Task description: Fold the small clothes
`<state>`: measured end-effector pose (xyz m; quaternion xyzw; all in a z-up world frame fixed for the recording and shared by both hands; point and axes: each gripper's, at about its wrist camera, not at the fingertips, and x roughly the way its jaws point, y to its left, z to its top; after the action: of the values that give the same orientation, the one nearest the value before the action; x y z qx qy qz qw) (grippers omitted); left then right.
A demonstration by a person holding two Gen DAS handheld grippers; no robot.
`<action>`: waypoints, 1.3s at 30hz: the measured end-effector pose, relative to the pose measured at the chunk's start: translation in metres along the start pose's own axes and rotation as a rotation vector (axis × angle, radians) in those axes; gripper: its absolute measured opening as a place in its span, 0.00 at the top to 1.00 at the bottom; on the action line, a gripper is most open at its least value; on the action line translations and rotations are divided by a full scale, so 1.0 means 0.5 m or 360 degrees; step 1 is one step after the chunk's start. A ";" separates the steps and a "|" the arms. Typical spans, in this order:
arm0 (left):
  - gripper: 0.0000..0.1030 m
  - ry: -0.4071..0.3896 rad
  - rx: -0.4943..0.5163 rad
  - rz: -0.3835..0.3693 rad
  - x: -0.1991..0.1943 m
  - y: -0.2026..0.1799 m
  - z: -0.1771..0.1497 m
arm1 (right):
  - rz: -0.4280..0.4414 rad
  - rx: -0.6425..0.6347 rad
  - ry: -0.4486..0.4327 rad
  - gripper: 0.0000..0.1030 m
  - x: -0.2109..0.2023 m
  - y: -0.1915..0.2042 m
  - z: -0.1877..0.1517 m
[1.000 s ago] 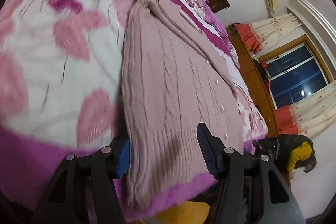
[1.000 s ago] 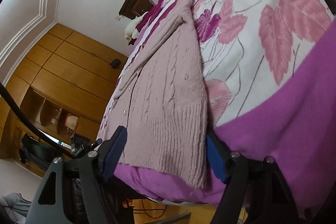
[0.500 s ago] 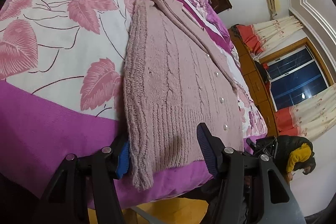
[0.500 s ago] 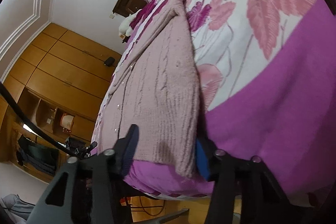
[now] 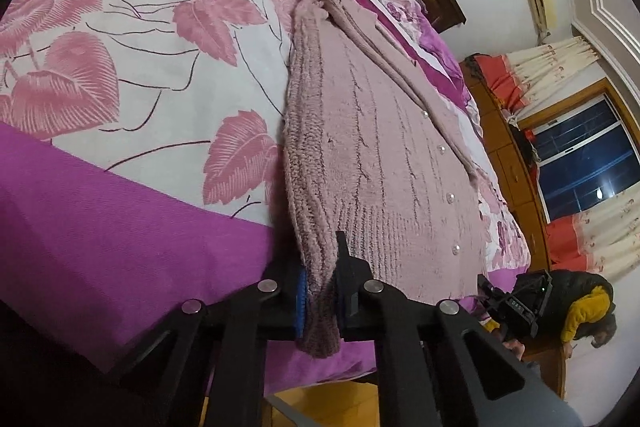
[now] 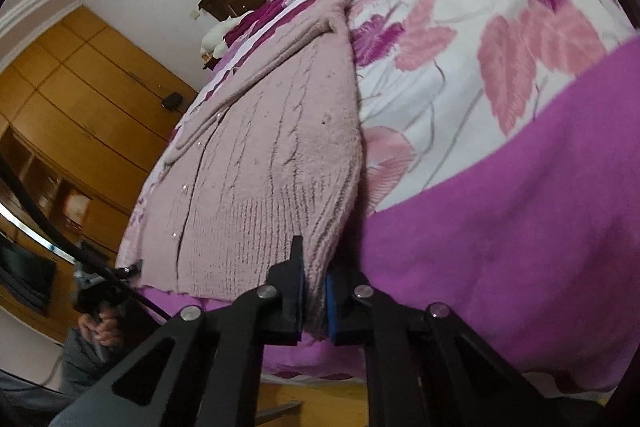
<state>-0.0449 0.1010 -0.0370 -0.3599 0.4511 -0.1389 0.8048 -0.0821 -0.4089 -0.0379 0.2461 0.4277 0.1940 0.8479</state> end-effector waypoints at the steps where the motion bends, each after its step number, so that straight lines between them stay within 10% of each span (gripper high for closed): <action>1: 1.00 -0.0004 -0.0006 -0.0008 -0.002 0.001 0.000 | 0.0001 -0.0011 -0.0008 0.93 -0.003 0.004 0.000; 16: 1.00 -0.0209 0.0091 -0.0310 -0.050 -0.062 0.055 | 0.0298 -0.0171 -0.0202 0.93 -0.042 0.092 0.071; 39: 1.00 -0.0409 0.0312 -0.0355 -0.015 -0.224 0.313 | 0.0411 -0.0355 -0.0387 0.93 0.070 0.241 0.397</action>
<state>0.0916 0.0975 0.0990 -0.3422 0.2863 -0.2235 0.8666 0.0862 -0.3429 0.1122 0.2250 0.2629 0.3161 0.8834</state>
